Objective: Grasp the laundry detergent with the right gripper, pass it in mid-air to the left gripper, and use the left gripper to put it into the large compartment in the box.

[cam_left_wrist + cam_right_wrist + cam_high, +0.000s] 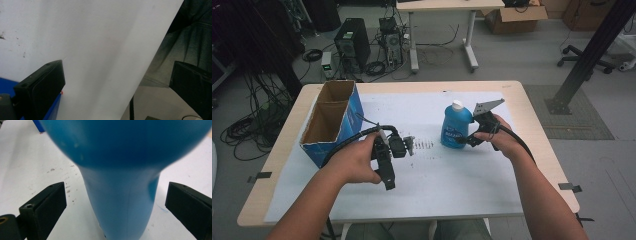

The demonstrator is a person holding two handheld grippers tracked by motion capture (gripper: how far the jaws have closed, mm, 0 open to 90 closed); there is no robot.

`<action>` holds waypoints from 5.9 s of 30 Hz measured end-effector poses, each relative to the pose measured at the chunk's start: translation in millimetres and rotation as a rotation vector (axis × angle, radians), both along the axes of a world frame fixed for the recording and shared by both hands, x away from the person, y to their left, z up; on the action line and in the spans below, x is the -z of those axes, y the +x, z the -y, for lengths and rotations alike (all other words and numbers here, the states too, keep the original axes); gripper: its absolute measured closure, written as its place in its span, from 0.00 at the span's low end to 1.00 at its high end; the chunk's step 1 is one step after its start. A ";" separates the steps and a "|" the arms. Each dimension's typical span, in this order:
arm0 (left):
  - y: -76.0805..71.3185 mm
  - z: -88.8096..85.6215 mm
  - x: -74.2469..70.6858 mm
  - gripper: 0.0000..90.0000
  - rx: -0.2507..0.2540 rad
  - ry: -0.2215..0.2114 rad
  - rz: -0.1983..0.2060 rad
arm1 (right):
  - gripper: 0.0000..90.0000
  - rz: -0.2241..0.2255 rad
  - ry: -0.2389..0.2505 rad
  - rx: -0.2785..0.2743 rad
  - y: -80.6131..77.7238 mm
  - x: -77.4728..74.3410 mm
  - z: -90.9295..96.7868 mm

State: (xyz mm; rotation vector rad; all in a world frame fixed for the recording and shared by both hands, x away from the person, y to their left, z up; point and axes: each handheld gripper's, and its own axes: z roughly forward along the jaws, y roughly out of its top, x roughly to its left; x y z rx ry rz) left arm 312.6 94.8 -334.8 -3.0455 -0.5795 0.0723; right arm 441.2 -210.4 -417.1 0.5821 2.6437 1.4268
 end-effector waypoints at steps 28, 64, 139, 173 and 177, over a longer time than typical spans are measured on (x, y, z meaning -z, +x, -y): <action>-1.1 1.3 2.0 0.00 0.008 -0.007 -0.007 | 0.09 0.045 0.068 0.055 0.1 5.9 -7.3; 0.2 0.7 4.4 0.01 0.003 -0.005 -0.009 | 0.44 0.109 0.062 0.023 -1.3 13.4 -13.6; -9.3 50.0 -95.9 0.00 0.135 -0.009 0.064 | 0.50 0.119 0.079 -0.529 -101.8 -34.9 -100.5; -9.0 54.0 -79.6 0.00 0.138 0.002 0.050 | 0.49 0.126 0.102 -0.526 -110.1 -36.2 -144.4; -9.5 54.7 -79.0 0.00 0.141 0.007 0.051 | 0.49 0.126 0.105 -0.529 -110.6 -35.7 -145.1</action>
